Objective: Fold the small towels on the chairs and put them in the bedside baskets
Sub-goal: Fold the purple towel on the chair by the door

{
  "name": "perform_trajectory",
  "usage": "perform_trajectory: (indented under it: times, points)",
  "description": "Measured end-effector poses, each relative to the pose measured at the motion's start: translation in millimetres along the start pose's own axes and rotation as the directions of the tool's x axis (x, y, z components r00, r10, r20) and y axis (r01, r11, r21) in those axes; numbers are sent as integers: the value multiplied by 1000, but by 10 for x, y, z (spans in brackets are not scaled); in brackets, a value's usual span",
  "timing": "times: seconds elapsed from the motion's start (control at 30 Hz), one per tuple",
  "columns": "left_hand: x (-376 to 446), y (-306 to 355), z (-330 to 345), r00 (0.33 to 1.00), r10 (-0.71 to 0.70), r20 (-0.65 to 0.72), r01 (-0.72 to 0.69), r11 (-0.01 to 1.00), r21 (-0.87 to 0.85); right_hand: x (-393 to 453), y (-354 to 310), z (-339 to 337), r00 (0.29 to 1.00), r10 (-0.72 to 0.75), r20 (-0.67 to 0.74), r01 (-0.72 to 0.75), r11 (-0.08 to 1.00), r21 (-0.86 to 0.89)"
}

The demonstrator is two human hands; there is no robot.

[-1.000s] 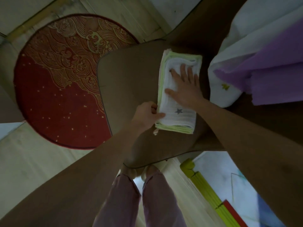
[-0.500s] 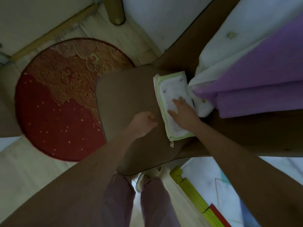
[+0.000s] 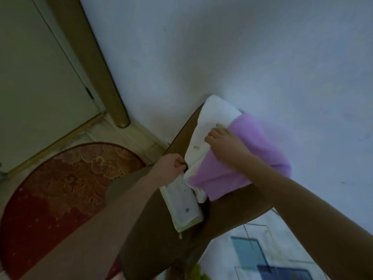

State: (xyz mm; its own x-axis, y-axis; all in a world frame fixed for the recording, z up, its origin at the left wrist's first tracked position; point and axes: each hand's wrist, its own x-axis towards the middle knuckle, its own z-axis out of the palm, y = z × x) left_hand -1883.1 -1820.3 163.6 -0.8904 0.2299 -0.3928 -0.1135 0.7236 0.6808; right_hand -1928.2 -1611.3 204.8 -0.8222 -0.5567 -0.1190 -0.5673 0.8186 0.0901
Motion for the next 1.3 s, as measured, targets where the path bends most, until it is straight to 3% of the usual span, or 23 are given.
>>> perform_trajectory:
  times: [0.07, 0.23, 0.4, 0.53, 0.6, 0.67, 0.8, 0.9, 0.97, 1.07, 1.17, 1.3]
  points:
    - [70, 185, 1, 1000, 19, 18, -19, 1000, -16, 88, 307, -98, 996, -63, -59, 54, 988, -141]
    - [79, 471, 41, 999, 33, 0, -33, 996, -80, 128, 620, -228, 999, -52, 12, 53, 950, -308]
    - [-34, 588, 8, 998, 56, -31, -61, 980, -187, 21, 559, -351, 998, -69, 0, 68, 986, -153]
    - [-70, 806, -192, 994, 81, -74, -95, 973, -210, -18, 637, -380, 982, -133, -133, 116, 985, -129]
    - [-90, 873, -267, 994, 83, -71, -96, 973, -209, -11, 699, -398, 995, -64, -78, 56, 993, -100]
    - [-122, 886, -309, 995, 74, -60, -85, 974, -210, 12, 724, -424, 995, 65, 72, -52, 983, -174]
    - [-221, 849, -375, 995, 84, -54, -91, 986, -138, 80, 653, -504, 989, 74, 131, -39, 968, -250]
    - [-298, 839, -451, 993, 96, -69, -105, 985, -134, 21, 616, -563, 991, 96, 93, -88, 993, -83]
    - [-348, 869, -508, 989, 121, -85, -132, 983, -129, -91, 624, -631, 992, 124, 30, -127, 981, 146]
    - [-392, 951, -583, 980, 182, -75, -192, 968, -163, -304, 575, -847, 980, 168, -110, -93, 864, 495]
    - [-464, 1094, -635, 963, 268, -37, -268, 927, -263, -479, 396, -1122, 961, 136, -239, 37, 797, 603]
    - [-609, 1176, -702, 936, 353, 9, -327, 875, -358, -635, 85, -1404, 931, 183, -316, 96, 711, 696]
